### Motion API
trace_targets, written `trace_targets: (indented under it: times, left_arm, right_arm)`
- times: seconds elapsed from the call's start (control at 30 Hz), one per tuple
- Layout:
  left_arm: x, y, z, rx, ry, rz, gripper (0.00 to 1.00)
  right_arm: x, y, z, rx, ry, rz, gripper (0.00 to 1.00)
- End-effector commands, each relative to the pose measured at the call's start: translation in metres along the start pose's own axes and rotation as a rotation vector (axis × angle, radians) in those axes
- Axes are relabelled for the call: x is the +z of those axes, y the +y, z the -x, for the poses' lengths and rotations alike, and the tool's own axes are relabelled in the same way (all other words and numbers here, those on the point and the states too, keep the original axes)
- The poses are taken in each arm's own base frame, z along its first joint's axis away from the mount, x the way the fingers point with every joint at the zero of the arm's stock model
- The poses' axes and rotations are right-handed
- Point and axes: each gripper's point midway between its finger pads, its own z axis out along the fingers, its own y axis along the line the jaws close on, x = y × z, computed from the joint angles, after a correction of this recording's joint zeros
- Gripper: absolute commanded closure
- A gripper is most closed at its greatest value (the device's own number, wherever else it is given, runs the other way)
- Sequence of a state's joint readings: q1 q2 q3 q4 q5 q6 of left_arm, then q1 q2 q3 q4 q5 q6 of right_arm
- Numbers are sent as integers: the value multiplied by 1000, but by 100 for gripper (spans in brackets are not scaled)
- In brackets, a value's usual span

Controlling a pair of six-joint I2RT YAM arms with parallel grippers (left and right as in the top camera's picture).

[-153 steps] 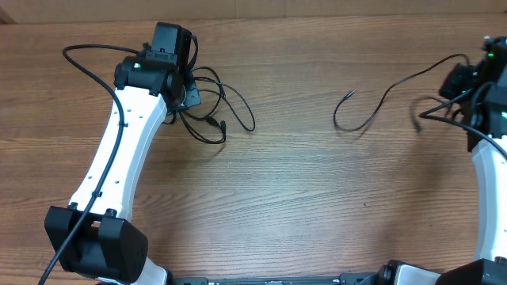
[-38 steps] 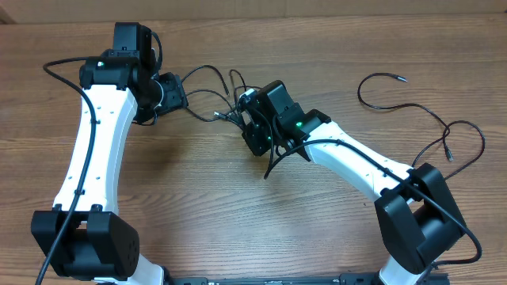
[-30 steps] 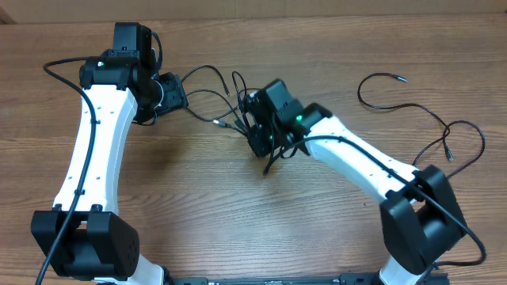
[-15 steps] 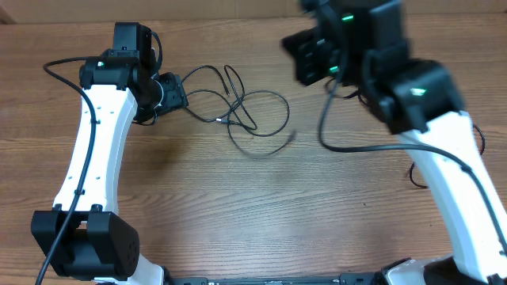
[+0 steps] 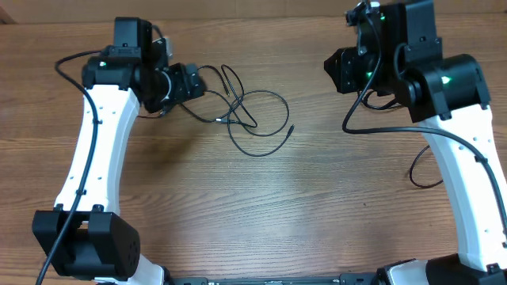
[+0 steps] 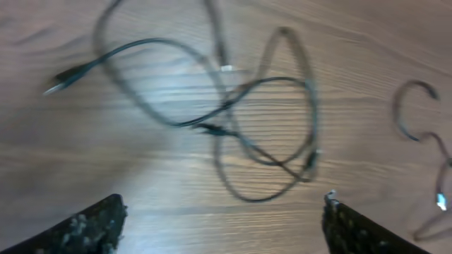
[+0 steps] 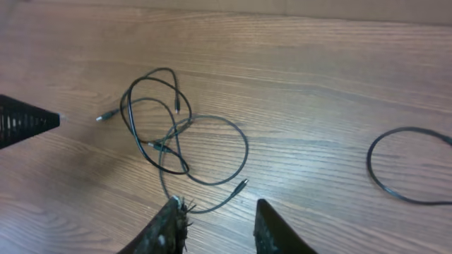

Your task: Untangle cables

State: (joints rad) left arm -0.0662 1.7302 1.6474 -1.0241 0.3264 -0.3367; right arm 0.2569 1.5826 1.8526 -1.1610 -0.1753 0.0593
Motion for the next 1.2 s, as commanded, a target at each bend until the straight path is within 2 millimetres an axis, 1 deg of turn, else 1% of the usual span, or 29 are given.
trace_targets:
  times: [0.0, 0.1, 0.17, 0.27, 0.33, 0.43, 0.5, 0.57, 0.6, 0.63, 0.67, 0.7, 0.73, 0.77, 0.87, 0.93, 1.0, 1.07, 1.1, 1.17]
  left_arm:
    - [12, -34, -10, 73, 39, -103, 8]
    - [27, -48, -13, 76, 52, -115, 8]
    - [41, -56, -15, 63, 64, -118, 9]
    - [65, -60, -19, 45, 84, -93, 12]
    - [81, -62, -22, 56, 96, -81, 16]
    - [103, -69, -25, 80, 108, -86, 18]
    - [116, -72, -28, 97, 111, -84, 20]
    - [126, -69, -30, 108, 109, -49, 24]
    - [129, -67, -31, 112, 107, -26, 29]
    - [131, -65, -32, 119, 106, -11, 41]
    - [131, -63, -31, 125, 102, 0, 58]
    - [131, -63, -31, 131, 101, 3, 69]
    - [128, -64, -29, 139, 96, -2, 80]
    - [126, -65, -28, 145, 90, -4, 94]
    - [106, -70, -19, 170, 58, -14, 96]
    - [84, -77, -10, 203, 19, -9, 96]
    - [54, -85, 1, 253, -35, -2, 96]
    - [18, -94, 11, 295, -96, 3, 96]
    - [-5, -101, 15, 327, -133, -3, 96]
    - [-43, -111, 20, 360, -195, -17, 96]
  right_arm:
    - [-2, -8, 3, 12, -13, -18, 69]
    - [-2, -11, 2, 18, -8, -23, 64]
    - [-2, -11, 2, 18, -7, -22, 64]
    - [-2, -11, 1, 19, -3, -23, 64]
    - [-2, -11, 0, 20, 0, -23, 63]
    - [-2, -11, -1, 21, 4, -24, 63]
    - [-2, -11, -1, 21, 4, -24, 63]
    - [-2, -11, -1, 21, 4, -24, 63]
    - [-2, -11, -1, 21, 6, -24, 63]
    - [-2, -11, -2, 21, 8, -25, 62]
    - [-2, -11, -3, 22, 12, -25, 62]
    - [-2, -12, -4, 23, 15, -26, 60]
    - [-2, -12, -4, 23, 15, -26, 59]
    - [-2, -12, -4, 23, 15, -26, 58]
    - [-2, -14, -4, 23, 15, -42, 54]
    - [-2, -16, -5, 24, 19, -49, 52]
    - [-2, -16, -5, 24, 21, -49, 50]
    - [-1, -16, -5, 24, 22, -49, 49]
    - [0, -16, -6, 25, 25, -49, 49]
    - [2, -17, -7, 26, 33, -50, 48]
